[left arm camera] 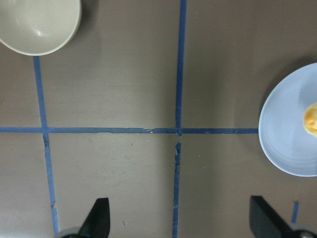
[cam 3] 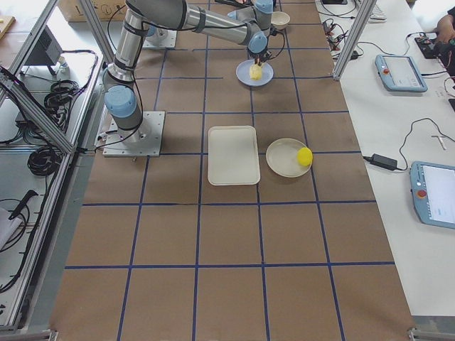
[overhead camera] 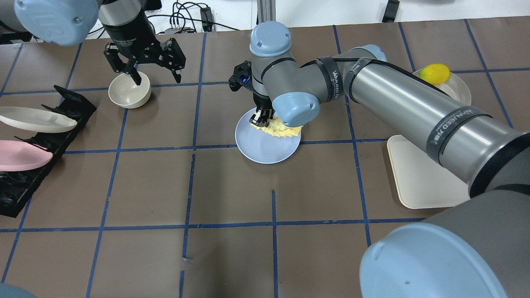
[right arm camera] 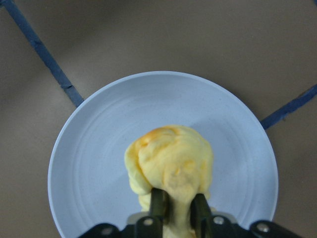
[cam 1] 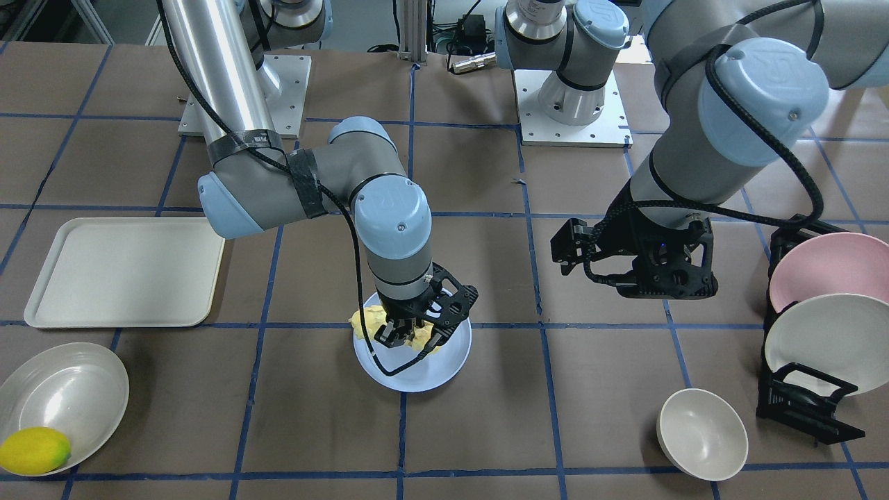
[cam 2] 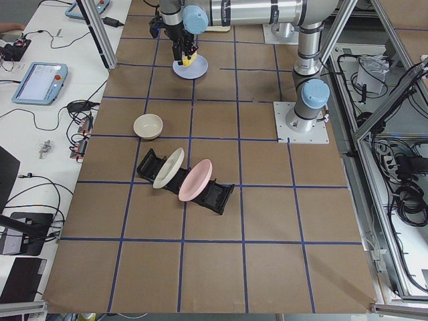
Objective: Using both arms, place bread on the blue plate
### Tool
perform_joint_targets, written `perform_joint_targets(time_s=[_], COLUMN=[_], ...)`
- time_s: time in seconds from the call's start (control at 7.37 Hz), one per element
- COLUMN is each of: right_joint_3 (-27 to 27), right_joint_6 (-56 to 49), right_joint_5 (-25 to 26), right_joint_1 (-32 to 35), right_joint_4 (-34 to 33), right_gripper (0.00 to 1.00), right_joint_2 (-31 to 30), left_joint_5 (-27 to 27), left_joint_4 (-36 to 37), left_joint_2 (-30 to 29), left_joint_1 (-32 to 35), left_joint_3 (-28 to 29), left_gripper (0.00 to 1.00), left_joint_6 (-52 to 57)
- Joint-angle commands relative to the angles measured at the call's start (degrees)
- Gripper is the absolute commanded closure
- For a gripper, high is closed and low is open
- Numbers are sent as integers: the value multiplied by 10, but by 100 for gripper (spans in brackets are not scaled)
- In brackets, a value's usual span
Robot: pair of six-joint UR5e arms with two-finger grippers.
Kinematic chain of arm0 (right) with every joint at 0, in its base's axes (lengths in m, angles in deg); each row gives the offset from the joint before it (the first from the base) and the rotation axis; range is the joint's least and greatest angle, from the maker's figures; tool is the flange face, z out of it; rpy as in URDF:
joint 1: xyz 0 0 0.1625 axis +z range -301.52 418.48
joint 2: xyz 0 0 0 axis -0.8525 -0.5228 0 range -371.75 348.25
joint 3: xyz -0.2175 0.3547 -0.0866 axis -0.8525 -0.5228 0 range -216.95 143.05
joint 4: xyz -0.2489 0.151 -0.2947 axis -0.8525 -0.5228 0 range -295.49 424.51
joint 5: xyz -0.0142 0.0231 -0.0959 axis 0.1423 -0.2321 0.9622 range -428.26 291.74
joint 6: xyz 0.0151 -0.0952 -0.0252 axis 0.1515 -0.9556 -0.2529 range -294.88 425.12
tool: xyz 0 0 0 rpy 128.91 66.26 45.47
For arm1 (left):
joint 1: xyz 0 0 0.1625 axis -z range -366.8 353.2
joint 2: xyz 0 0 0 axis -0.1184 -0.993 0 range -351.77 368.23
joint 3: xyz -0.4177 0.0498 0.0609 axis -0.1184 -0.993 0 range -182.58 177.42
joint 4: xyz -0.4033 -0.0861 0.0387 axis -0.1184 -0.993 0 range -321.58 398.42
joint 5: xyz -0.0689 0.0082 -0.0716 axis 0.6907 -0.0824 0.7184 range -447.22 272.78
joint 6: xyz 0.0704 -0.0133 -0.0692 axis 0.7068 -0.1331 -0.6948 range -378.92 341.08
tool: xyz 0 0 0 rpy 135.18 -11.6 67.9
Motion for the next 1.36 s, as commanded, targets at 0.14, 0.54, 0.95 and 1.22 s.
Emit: perform_joint_targets(time_s=[0.14, 0.54, 0.95, 1.22], right_joint_3=[1, 7, 14, 16], right_joint_6=[0, -62, -101, -150], right_joint_5=[6, 4, 3, 3], right_joint_1=[1, -61, -171, -269], right_joint_4=[-20, 5, 165, 262], right_gripper=[0, 0, 0, 0], right_joint_2=[-1, -58, -174, -233], left_joint_5=[2, 5, 3, 8], left_joint_4=[2, -3, -17, -15], left_joint_2=[7, 12, 24, 16], left_joint_1=[7, 9, 10, 10], left_joint_3=[3, 20, 32, 33], left_gripper=[0, 0, 0, 0], left_joint_6=[-7, -8, -8, -8])
